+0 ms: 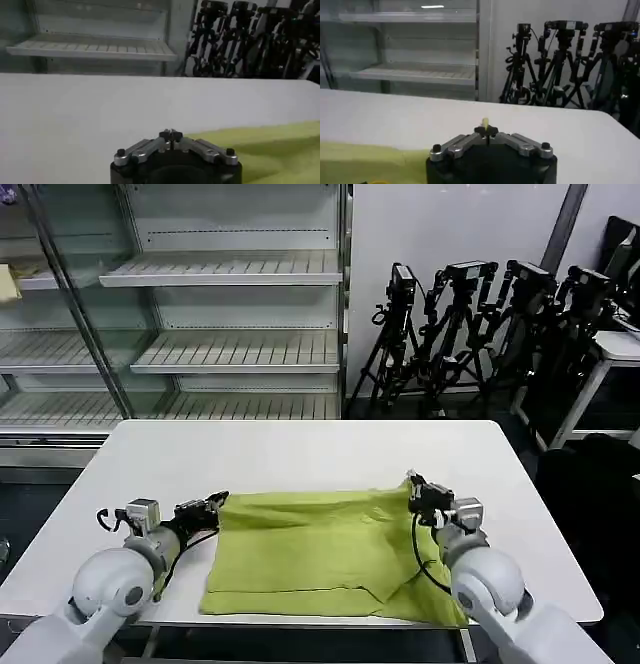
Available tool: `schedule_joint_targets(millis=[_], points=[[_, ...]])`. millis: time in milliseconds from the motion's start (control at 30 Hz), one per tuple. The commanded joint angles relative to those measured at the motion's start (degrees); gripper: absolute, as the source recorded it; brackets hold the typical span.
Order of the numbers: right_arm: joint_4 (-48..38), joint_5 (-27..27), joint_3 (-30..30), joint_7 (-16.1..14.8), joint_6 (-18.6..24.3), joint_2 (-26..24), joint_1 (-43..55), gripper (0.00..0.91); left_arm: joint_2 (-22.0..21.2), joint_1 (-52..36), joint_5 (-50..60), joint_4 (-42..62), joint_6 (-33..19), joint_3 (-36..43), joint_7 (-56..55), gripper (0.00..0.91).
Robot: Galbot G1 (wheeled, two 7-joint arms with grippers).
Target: Fold and organize the clothes.
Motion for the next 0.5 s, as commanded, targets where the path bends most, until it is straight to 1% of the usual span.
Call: schedule_joint_targets(millis=[33,267,300,500], points=[[7.6,-2.0,5.0,-0.4,0.0,-1.0,-12.2,0.0,1.0,11.0,3.2,-6.9,-0.1,-4.5,1.0,0.03],[10.2,-2.7,8.2,-0.2,-0.7,-0.8,-18.8,0.0,0.8,13.8,6.3,-9.0,-0.1,-4.1,1.7,0.03],[10.3,-2.7,8.3,-0.2,-0.7,-0.7,-19.3,0.0,0.8,13.8,6.3,-8.9,0.0,-4.1,1.7,0.02],[10.4,-2.7,9.0,0.5,-1.8,0.2,-20.9,0.0,1.2,14.1,7.2,-8.2,0.0,-3.9,2.1,0.03]])
